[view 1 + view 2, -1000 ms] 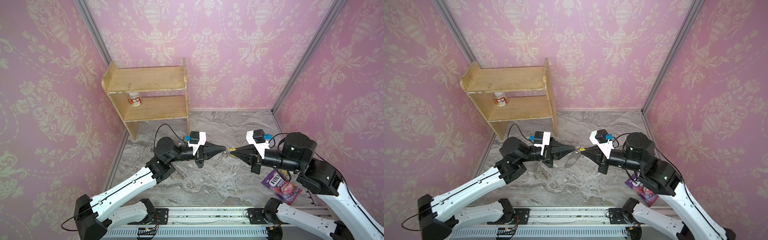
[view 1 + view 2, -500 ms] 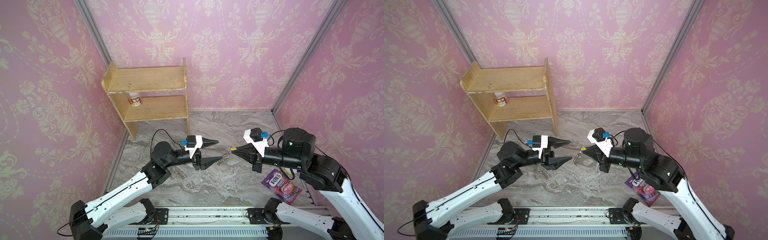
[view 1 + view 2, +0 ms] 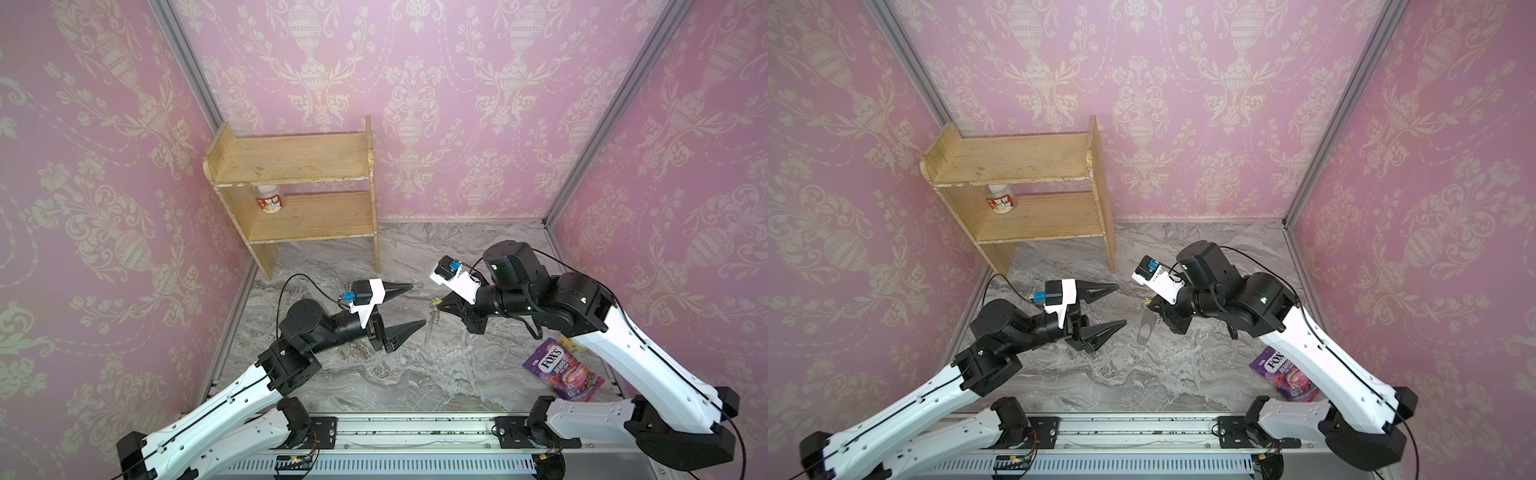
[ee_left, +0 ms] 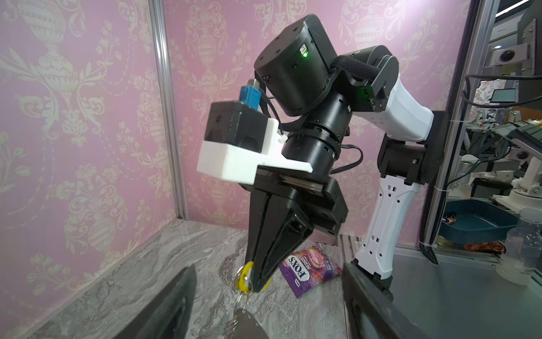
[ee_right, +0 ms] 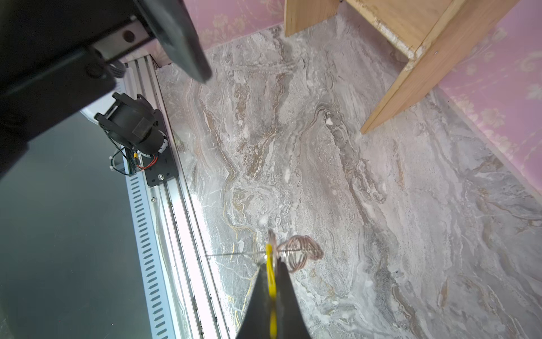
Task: Put the keys on the keyring
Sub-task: 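Lower the plate with the hanging key onto the table with the right gripper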
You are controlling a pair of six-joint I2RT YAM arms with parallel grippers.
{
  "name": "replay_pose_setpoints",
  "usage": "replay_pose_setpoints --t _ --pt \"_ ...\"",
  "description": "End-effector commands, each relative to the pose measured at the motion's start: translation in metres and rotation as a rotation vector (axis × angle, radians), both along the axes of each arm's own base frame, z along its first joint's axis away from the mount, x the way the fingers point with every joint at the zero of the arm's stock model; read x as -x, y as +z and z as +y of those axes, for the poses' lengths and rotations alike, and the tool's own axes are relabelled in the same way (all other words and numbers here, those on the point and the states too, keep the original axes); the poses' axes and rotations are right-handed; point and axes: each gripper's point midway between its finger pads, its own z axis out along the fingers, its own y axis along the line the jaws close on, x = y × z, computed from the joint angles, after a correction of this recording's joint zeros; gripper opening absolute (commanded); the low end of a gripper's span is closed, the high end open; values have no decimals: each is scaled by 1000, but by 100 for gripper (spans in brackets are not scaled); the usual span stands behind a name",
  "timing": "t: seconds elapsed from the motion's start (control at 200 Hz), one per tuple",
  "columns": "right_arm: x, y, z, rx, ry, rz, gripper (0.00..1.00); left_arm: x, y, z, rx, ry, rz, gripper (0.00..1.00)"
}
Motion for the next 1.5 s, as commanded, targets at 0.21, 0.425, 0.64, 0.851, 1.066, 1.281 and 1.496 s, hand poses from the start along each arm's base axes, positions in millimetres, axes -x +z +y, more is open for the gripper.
replay_pose_setpoints --t 0.21,0.425,0.64,0.851,1.066,1.281,1.496 --pt "-35 -31 42 11 3 53 0 -16 -48 28 -79 184 100 83" --pt "-73 -57 68 -35 2 180 0 -18 -57 38 -72 229 126 85" --pt "-83 -106 52 0 -71 333 0 -20 -60 45 -81 268 138 87" --pt "-67 -162 6 56 -221 474 0 -27 -67 48 -97 309 153 90" --pt "-47 -207 -47 126 -383 561 0 -36 -74 50 -112 353 171 92" --pt "-42 -232 -91 199 -540 587 0 -48 -84 54 -125 421 203 94" --pt "-43 -256 -111 263 -646 622 0 -59 -91 54 -131 469 227 95"
